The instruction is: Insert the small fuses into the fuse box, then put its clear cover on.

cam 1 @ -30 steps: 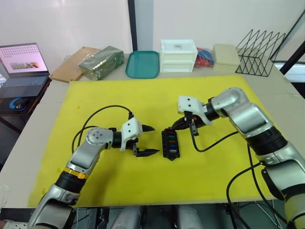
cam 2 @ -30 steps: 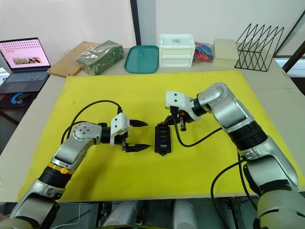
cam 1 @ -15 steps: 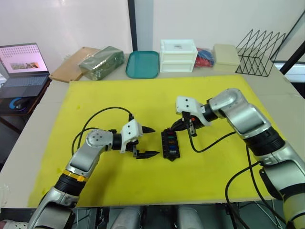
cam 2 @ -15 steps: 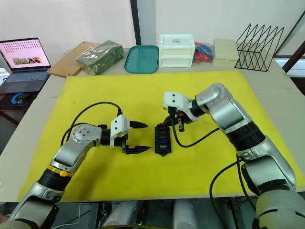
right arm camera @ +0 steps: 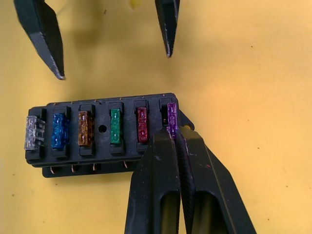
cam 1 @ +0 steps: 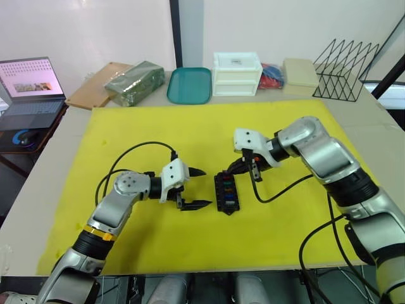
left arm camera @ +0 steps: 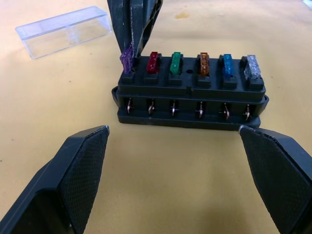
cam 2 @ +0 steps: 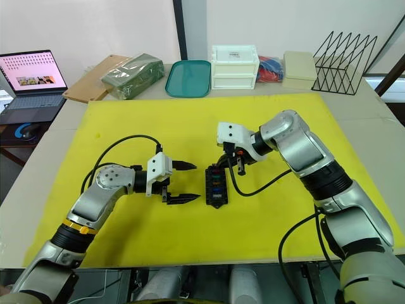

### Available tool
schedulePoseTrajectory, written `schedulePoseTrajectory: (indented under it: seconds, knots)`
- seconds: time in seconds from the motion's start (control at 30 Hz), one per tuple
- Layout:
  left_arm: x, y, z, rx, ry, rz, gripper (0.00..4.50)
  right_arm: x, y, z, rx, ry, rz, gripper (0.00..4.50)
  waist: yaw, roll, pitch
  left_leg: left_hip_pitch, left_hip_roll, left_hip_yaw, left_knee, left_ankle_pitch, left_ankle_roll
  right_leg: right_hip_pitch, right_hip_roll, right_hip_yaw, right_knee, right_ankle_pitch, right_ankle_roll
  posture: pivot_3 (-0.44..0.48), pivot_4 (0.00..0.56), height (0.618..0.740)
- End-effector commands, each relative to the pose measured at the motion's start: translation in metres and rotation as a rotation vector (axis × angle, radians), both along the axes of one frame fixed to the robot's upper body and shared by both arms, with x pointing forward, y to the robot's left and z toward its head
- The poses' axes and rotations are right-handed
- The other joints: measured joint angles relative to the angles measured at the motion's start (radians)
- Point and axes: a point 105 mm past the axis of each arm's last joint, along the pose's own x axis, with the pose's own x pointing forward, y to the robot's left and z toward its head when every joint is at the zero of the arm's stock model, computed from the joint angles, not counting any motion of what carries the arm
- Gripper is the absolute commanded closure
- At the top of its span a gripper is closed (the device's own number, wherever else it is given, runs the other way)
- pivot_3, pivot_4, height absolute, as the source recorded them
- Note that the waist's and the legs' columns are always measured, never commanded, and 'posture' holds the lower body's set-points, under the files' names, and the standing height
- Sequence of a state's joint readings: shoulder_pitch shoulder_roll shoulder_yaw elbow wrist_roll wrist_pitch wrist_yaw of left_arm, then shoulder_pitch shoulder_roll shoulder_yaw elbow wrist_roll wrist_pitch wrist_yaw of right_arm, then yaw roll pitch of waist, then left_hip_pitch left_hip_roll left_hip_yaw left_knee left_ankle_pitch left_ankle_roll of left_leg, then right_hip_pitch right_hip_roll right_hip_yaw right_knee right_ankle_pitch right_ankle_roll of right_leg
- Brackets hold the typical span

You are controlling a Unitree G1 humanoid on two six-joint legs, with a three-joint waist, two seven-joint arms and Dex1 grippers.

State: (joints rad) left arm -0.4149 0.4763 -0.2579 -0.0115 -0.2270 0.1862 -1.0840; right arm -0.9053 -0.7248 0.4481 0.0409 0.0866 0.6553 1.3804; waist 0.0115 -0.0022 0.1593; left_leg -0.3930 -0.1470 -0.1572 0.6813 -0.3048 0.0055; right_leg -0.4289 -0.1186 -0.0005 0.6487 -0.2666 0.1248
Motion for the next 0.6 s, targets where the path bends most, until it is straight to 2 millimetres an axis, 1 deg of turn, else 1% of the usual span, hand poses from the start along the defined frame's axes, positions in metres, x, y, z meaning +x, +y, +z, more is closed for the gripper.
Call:
schedulePoseTrajectory:
  seconds: [0.03, 0.3, 0.6]
  knots:
    - [0.002, 0.000, 0.009, -0.006, -0.042, -0.008, 0.02, -0.003, 0.006, 0.027, 0.038, -0.067, 0.040, 4.50, 0.000, 0.000, 0.000, 0.000, 0.000, 0.000, 0.000, 0.000, 0.000, 0.000, 0.000, 0.000, 0.000, 0.000, 0.000, 0.000, 0.150, 0.740]
    - [0.005, 0.000, 0.011, -0.009, -0.048, -0.003, 0.02, -0.005, 0.004, 0.031, 0.023, -0.077, 0.048, 4.50, 0.000, 0.000, 0.000, 0.000, 0.000, 0.000, 0.000, 0.000, 0.000, 0.000, 0.000, 0.000, 0.000, 0.000, 0.000, 0.000, 0.150, 0.740]
    - [0.004, 0.000, 0.010, -0.011, -0.048, -0.007, 0.02, -0.005, 0.001, 0.020, -0.029, -0.146, 0.097, 4.50, 0.000, 0.000, 0.000, 0.000, 0.000, 0.000, 0.000, 0.000, 0.000, 0.000, 0.000, 0.000, 0.000, 0.000, 0.000, 0.000, 0.150, 0.740]
